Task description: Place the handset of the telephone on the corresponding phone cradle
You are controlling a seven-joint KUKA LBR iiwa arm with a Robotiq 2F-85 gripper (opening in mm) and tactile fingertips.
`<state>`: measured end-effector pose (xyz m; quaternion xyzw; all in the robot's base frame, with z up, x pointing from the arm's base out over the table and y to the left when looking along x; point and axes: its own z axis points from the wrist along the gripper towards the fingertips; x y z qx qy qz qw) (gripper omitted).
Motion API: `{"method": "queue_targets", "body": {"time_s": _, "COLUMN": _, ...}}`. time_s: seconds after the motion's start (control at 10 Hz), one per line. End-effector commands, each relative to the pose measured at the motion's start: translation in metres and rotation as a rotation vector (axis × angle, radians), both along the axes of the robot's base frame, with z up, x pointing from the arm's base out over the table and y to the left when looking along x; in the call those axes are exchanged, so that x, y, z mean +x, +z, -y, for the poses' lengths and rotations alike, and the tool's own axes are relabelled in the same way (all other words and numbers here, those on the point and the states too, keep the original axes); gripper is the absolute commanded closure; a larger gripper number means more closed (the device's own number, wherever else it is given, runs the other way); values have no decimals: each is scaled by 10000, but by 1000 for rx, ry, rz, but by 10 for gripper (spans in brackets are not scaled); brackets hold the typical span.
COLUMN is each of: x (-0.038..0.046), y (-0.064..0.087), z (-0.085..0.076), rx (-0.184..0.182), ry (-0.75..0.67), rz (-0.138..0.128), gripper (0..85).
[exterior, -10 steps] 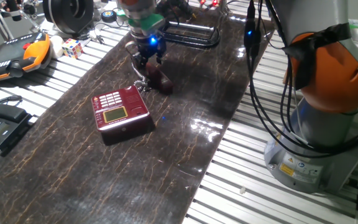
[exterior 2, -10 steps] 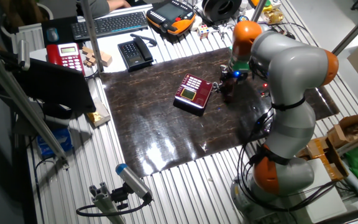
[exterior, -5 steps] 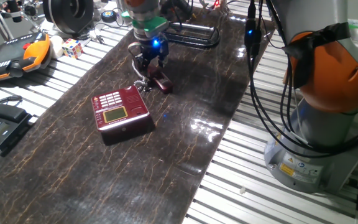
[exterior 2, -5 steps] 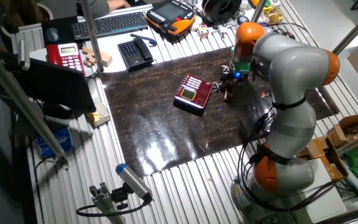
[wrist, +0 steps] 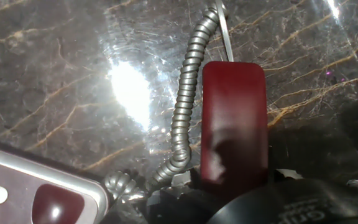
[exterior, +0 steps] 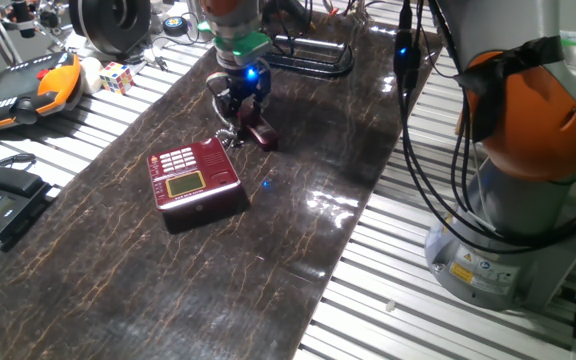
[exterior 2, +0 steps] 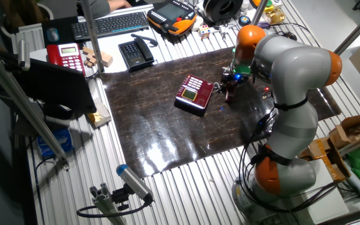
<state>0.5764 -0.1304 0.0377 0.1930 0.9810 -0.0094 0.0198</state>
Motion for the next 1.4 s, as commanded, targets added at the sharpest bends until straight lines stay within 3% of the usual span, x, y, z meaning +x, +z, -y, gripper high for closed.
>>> {"method": "queue_targets", "body": {"time_s": 0.0, "x": 1, "y": -20, "z": 1, "rx": 0, "ry": 3, "rz": 3, "gripper": 253}}
{"method": "queue_targets", "body": {"time_s": 0.2, "x": 4, "y": -8, "z": -4, "rx": 4, "ry": 26, "rz": -6, "gripper": 390}}
{"method": "queue_targets", "body": {"time_s": 0.6, "x": 25, "y": 69, "z": -59, "rx": 1, "ry": 36, "rz": -17, "gripper": 403}}
{"method": "queue_targets", "body": {"time_s": 0.7, "x": 32, "y": 183, "z": -96, "rx": 6, "ry": 30, "rz": -45, "gripper": 413}}
{"method": "queue_targets", "body": {"time_s": 0.9, "x": 25, "y": 363, "z": -168, "rx": 9, "ry": 27, "rz": -74, "gripper": 443}}
{"method": "queue_targets", "body": {"time_s": 1.3, "x": 15, "y": 705, "z": -567, "rx": 2, "ry": -27, "rz": -103, "gripper": 473}}
